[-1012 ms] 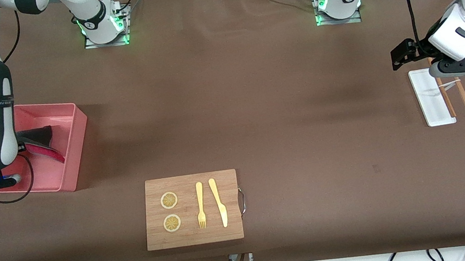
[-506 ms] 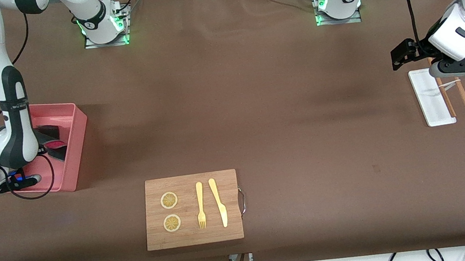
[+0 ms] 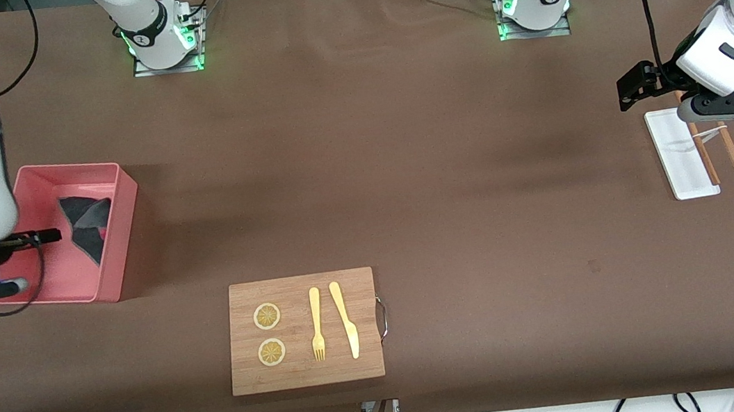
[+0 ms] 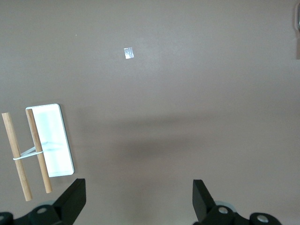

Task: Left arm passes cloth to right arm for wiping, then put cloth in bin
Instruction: 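Open the right gripper to drop the cloth in the bin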

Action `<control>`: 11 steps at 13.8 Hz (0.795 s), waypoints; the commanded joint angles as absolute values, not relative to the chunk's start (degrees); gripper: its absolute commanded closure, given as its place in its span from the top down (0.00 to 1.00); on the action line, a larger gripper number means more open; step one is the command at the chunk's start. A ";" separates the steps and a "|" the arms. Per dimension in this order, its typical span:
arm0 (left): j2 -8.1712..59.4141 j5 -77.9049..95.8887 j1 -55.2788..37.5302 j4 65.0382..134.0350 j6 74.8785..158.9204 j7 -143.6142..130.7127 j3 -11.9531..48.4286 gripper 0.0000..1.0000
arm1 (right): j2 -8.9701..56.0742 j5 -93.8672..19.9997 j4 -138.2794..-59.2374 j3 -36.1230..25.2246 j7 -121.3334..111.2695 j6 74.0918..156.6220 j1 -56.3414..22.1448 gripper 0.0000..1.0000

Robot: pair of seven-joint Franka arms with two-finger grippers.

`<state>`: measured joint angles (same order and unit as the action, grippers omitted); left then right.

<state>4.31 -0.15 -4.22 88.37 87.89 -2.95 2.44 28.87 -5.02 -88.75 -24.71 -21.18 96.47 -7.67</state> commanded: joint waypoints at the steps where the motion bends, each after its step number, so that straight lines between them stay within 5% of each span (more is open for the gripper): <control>1: 5.01 0.53 -4.39 86.92 87.71 -2.37 2.20 1.00 | 19.97 -4.48 -90.35 -20.84 -16.62 91.94 -5.98 1.00; 11: 5.10 0.53 -4.31 86.92 87.71 -2.37 2.20 1.00 | 4.05 0.53 -89.12 -1.95 7.28 80.33 -1.23 1.00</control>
<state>4.36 -0.15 -4.21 88.35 87.90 -2.95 2.40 6.24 -0.80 -88.61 -6.04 2.93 81.00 -3.05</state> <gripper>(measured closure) 0.000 0.000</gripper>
